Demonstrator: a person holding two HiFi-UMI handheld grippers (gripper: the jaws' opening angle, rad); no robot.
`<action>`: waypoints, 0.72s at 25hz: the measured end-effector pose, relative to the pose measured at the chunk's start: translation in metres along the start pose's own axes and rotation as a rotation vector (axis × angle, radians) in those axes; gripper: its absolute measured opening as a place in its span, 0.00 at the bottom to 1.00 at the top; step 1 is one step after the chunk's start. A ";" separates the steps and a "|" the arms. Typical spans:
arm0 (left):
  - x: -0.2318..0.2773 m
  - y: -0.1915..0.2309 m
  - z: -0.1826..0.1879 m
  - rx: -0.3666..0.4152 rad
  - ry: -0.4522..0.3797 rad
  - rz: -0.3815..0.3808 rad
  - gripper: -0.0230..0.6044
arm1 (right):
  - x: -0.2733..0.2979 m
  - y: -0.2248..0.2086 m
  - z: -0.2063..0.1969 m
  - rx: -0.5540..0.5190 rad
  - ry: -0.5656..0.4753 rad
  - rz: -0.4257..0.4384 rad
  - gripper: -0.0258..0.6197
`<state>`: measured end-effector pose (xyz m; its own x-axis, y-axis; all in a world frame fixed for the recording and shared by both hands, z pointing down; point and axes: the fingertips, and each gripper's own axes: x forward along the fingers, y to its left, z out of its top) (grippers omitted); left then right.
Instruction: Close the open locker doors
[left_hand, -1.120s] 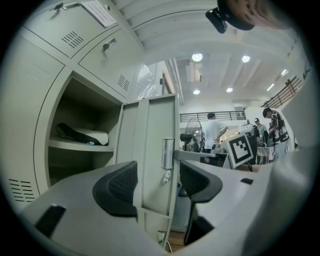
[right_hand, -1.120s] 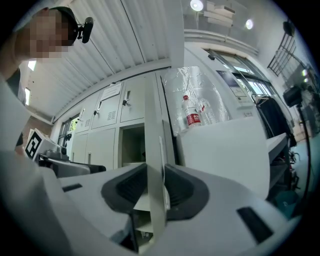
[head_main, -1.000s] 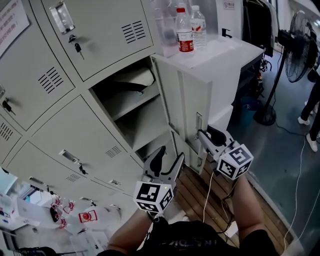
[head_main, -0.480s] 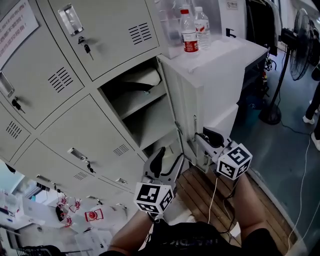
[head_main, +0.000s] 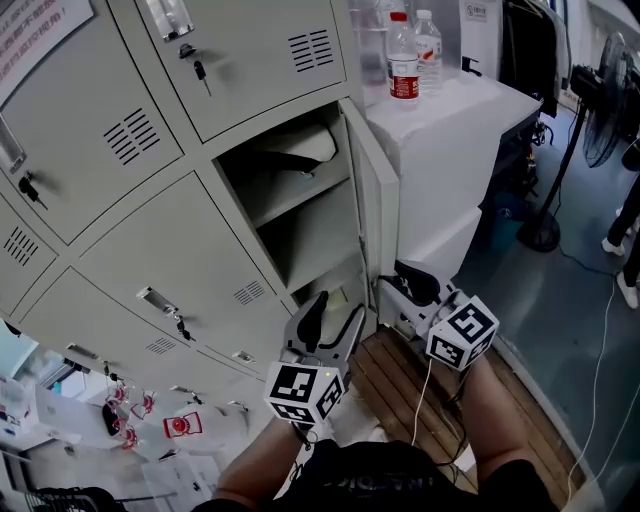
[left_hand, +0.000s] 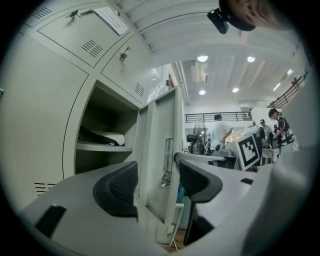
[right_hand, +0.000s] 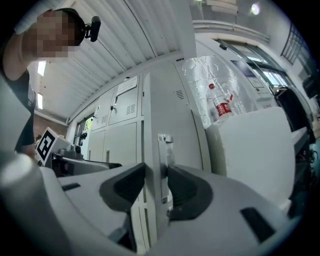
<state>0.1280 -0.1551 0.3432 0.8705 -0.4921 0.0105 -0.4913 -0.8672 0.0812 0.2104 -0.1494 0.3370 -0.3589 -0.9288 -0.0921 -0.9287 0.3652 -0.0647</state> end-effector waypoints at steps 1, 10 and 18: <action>-0.002 0.004 0.000 0.001 0.000 0.003 0.46 | 0.004 0.005 -0.001 -0.009 0.003 0.001 0.24; -0.025 0.036 0.009 0.008 -0.008 0.058 0.45 | 0.039 0.031 -0.007 -0.005 0.006 0.042 0.24; -0.047 0.063 0.010 -0.004 -0.016 0.129 0.45 | 0.072 0.047 -0.010 -0.005 0.021 0.082 0.24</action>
<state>0.0558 -0.1871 0.3381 0.7992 -0.6011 0.0056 -0.5994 -0.7961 0.0839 0.1396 -0.1996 0.3377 -0.4359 -0.8968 -0.0761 -0.8963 0.4402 -0.0533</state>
